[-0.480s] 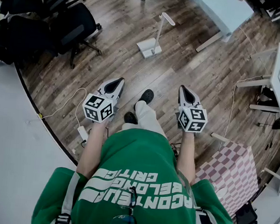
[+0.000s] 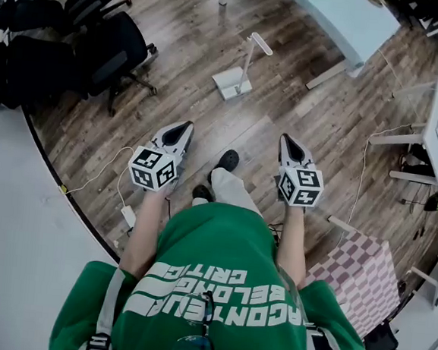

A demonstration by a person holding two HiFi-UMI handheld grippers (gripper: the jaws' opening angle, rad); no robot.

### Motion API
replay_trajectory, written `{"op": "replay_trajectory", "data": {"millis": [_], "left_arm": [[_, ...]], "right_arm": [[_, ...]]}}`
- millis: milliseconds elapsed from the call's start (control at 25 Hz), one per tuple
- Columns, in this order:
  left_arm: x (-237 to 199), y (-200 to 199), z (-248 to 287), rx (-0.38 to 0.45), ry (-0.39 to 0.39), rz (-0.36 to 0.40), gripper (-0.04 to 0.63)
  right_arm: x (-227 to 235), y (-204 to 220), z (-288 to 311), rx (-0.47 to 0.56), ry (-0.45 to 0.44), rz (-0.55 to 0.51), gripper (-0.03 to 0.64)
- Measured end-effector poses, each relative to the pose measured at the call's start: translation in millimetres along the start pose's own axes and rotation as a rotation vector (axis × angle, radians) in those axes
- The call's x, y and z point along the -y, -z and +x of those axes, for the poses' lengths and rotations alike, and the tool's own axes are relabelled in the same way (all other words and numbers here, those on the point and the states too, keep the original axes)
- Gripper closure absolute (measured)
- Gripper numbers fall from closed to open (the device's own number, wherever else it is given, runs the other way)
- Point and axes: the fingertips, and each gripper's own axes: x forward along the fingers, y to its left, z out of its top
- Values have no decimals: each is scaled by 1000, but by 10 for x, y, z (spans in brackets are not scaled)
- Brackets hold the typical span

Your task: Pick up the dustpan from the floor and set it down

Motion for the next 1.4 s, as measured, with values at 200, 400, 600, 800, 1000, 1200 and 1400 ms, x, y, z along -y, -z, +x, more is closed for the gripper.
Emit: {"op": "replay_trajectory", "data": {"millis": [200,400,600,800,1000,1200,1400], "left_arm": [[-124,-292,381,3,3,21,603],[-131,-527,749,-10,6,47,603],[-34,-616,1050,-38,20,78,603],[21,-620,1269,-65,28,82,603],[8,-622,1432,-83,35,71,603],[-96,-712,1646,-84,52,70,603],[-350,-914,1876,-74,60,60,603]], "right_arm": [[267,-231,322,10,3,2,609],[550,-401,544,15,-1,15,609],[866,-438,644,23,10,54,609],[1104,-350,672,2,21,98,609],[1227,-320,740,-26,25,107,609],[1355,-369,940,-51,36,105,608],[1381,-587,1252,-63,37,85,607]]}}
